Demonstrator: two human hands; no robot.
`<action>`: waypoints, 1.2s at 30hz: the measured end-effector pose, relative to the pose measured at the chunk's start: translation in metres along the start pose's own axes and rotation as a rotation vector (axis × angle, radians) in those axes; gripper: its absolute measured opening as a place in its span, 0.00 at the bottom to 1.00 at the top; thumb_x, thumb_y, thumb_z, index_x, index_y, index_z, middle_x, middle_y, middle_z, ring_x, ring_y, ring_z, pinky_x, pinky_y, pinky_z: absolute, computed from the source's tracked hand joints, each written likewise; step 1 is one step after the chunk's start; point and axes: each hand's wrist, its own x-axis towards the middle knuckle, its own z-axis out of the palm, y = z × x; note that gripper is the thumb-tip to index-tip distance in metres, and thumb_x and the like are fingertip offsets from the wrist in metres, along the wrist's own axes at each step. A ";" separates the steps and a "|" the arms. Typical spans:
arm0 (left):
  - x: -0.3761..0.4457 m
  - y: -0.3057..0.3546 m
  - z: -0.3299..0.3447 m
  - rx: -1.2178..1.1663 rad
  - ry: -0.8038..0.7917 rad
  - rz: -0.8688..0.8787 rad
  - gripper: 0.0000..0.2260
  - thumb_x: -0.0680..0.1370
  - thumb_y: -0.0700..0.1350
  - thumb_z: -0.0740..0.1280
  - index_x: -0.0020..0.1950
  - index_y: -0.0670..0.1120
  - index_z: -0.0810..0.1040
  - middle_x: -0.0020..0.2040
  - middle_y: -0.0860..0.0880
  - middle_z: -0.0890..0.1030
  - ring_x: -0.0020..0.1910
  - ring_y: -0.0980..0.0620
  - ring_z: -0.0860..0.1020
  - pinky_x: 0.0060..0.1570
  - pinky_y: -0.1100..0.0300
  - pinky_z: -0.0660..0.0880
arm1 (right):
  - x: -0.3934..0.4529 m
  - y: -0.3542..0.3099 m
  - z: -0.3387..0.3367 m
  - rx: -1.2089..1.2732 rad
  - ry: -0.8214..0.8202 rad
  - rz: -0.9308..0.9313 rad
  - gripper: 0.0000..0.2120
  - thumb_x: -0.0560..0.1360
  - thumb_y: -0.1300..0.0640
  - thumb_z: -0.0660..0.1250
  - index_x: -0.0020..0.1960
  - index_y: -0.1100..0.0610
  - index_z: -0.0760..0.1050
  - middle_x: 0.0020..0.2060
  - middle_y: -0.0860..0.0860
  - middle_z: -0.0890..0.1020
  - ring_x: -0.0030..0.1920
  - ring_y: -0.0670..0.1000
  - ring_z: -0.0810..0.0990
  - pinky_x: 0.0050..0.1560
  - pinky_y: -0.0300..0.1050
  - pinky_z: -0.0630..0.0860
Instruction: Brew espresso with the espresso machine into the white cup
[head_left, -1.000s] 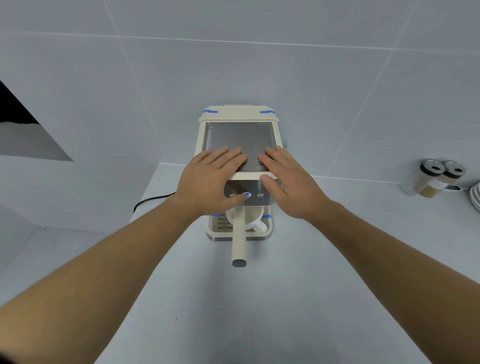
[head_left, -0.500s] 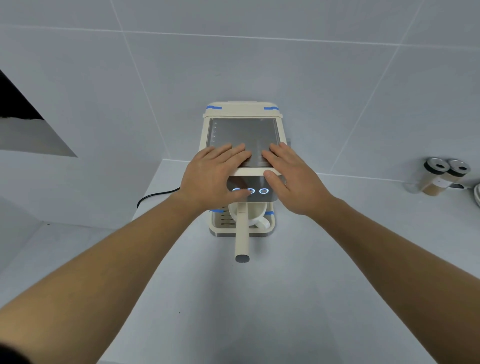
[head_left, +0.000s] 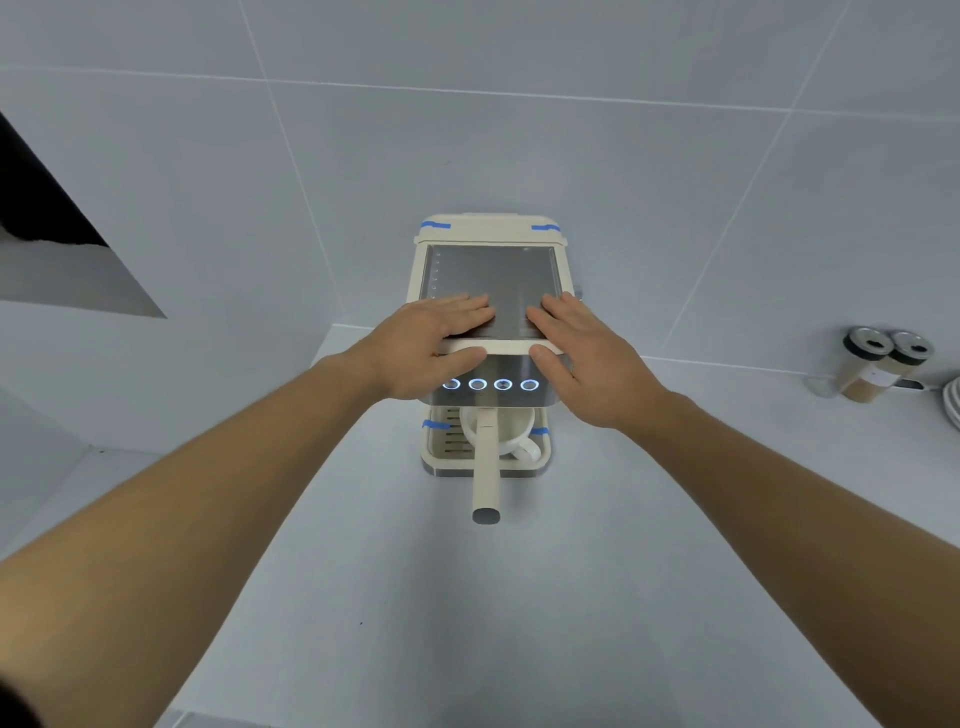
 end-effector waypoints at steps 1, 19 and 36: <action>0.000 0.001 0.000 0.004 -0.006 -0.004 0.29 0.76 0.56 0.59 0.76 0.48 0.65 0.78 0.49 0.64 0.78 0.52 0.60 0.76 0.57 0.53 | 0.000 -0.001 -0.001 -0.012 0.002 -0.007 0.21 0.83 0.52 0.55 0.73 0.58 0.66 0.70 0.54 0.71 0.71 0.53 0.65 0.67 0.48 0.69; 0.000 0.003 -0.005 0.018 -0.042 -0.006 0.29 0.77 0.56 0.59 0.77 0.48 0.64 0.78 0.49 0.64 0.78 0.51 0.59 0.77 0.53 0.55 | 0.004 -0.007 -0.011 -0.142 -0.057 -0.064 0.21 0.83 0.51 0.52 0.73 0.59 0.65 0.65 0.54 0.72 0.64 0.53 0.68 0.59 0.47 0.73; 0.006 0.016 -0.033 0.015 -0.094 -0.039 0.19 0.77 0.51 0.66 0.68 0.51 0.76 0.64 0.52 0.79 0.61 0.49 0.76 0.63 0.54 0.72 | 0.023 -0.021 -0.049 -0.137 -0.236 0.069 0.12 0.79 0.51 0.59 0.49 0.58 0.78 0.45 0.55 0.81 0.44 0.55 0.77 0.38 0.45 0.70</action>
